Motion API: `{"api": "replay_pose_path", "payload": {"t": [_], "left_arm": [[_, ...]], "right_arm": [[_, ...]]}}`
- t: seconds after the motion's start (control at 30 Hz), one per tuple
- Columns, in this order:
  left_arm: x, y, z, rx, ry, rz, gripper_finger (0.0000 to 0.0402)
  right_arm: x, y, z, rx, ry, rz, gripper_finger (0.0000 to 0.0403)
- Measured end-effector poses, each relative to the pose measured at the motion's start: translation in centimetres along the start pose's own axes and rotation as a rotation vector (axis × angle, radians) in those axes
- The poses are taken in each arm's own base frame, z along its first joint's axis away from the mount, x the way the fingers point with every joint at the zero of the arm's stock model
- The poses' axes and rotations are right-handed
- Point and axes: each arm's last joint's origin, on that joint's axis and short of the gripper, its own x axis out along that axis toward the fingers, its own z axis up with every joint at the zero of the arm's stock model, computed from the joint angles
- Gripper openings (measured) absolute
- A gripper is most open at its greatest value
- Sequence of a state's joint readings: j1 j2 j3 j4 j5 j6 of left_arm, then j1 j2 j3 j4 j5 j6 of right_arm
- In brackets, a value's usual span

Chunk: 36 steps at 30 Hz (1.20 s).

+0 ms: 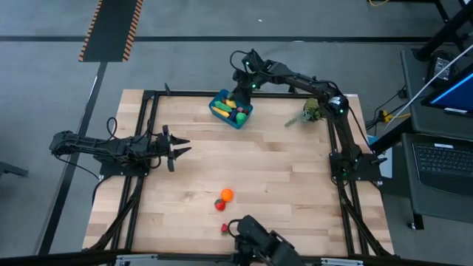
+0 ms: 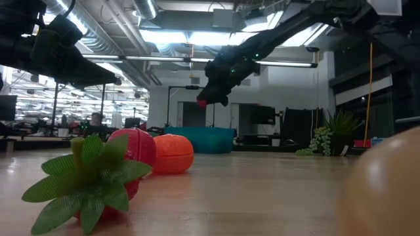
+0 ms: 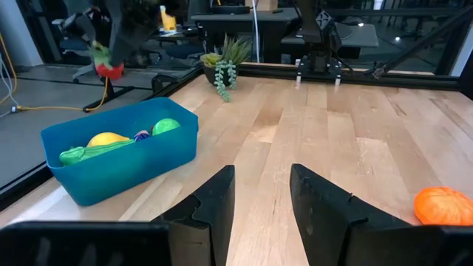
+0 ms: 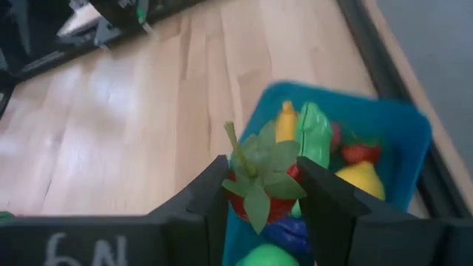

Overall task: Pick and placing Produce into tupperware
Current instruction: Put the red strawberry into the blue bin

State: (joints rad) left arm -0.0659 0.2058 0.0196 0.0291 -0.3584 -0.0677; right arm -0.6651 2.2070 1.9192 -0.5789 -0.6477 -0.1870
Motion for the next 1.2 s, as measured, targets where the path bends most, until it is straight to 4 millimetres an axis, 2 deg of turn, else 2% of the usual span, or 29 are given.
{"api": "replay_pose_path", "payload": {"t": [0.57, 0.87, 1.2], "left_arm": [[0.0, 0.0, 0.0, 0.0, 0.0, 0.0, 0.0124], [0.0, 0.0, 0.0, 0.0, 0.0, 0.0, 0.0124], [0.0, 0.0, 0.0, 0.0, 0.0, 0.0, 0.0124]], "right_arm": [[4.4, -2.1, -3.7, 0.093, 0.134, 0.034, 0.0136], [4.6, -2.1, -3.5, 0.089, 0.11, 0.029, 0.0136], [5.4, -2.4, -4.1, 0.11, 0.127, 0.032, 0.0136]]}}
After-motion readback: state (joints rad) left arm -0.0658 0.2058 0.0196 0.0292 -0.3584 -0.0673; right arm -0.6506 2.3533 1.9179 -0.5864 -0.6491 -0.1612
